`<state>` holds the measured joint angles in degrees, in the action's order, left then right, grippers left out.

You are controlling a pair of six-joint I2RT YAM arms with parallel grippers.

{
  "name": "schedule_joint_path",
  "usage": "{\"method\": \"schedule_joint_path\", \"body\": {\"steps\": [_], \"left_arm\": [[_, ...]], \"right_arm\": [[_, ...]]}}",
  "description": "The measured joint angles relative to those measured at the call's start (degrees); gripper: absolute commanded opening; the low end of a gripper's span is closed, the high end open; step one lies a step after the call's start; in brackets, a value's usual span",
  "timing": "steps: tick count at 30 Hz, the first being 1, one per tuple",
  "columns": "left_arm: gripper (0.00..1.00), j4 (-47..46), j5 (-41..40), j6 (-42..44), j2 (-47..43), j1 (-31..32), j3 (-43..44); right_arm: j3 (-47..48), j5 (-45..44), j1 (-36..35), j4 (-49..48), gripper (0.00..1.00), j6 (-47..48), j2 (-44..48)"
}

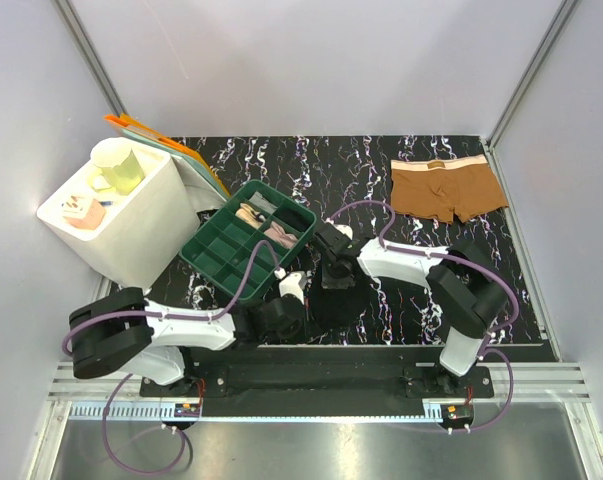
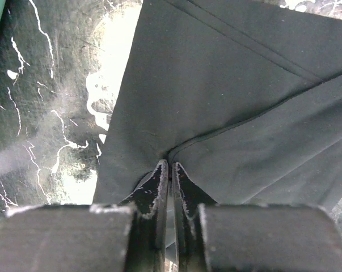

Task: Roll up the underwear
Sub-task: Fold the underwear at the center of the board.

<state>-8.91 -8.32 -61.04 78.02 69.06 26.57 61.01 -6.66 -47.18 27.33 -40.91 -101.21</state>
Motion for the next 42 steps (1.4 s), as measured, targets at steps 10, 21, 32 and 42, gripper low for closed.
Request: {"method": "schedule_joint_path", "body": {"steps": [10,21,32,42], "left_arm": [[0.00,1.3,-0.9,0.1,-6.7,0.0,-0.3],[0.00,3.4,-3.3,1.1,-6.9,0.0,0.0],[0.00,1.6,-2.8,2.4,2.8,0.0,4.0],[0.00,-3.0,0.2,2.6,4.7,0.0,4.3]], "right_arm": [[-0.4,-0.8,0.0,2.4,0.05,-0.1,6.5],[-6.4,-4.5,-0.1,4.5,0.00,-1.4,11.9],[-9.4,-9.9,-0.1,10.9,0.06,-4.1,17.4],[-9.7,-12.0,-0.1,17.2,0.46,-6.0,17.4]]}}
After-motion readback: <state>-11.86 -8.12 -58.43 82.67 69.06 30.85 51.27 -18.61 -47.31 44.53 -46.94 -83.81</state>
